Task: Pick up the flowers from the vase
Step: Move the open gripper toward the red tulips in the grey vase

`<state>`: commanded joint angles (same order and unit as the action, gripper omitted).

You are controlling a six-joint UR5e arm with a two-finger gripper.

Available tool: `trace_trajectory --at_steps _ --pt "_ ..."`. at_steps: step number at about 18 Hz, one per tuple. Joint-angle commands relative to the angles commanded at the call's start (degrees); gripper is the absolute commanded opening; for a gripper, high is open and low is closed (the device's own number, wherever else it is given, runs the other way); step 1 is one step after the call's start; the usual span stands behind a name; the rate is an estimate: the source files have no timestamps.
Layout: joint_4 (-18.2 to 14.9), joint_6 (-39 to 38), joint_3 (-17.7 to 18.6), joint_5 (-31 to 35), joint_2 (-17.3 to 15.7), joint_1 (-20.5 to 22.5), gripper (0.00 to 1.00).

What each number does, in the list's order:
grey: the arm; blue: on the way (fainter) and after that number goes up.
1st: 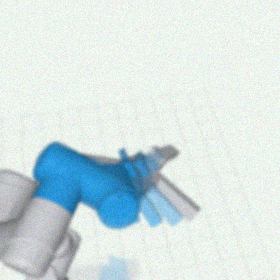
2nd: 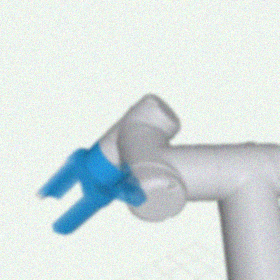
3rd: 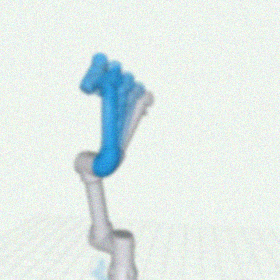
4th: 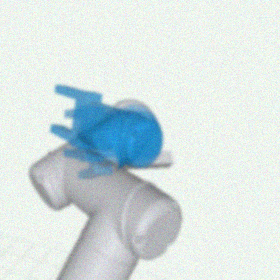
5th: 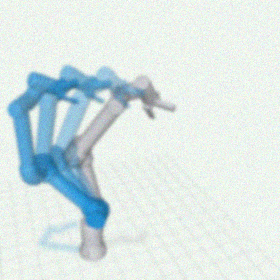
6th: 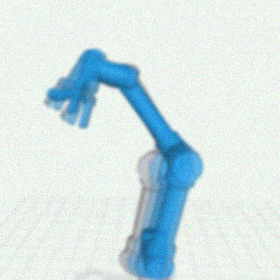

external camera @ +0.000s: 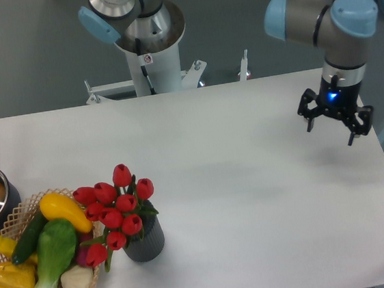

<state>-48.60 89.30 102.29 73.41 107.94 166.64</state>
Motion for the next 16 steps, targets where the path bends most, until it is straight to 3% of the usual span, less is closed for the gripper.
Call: trace_trajectory --at_steps 4,10,16 --pt "-0.3 -2.5 5.1 -4.4 -3.1 -0.3 1.00" --pt "-0.5 -9.2 5.1 -7.4 -4.0 -5.1 1.00" --pt "-0.5 -14.0 5.9 -25.7 -3.6 -5.2 1.00"
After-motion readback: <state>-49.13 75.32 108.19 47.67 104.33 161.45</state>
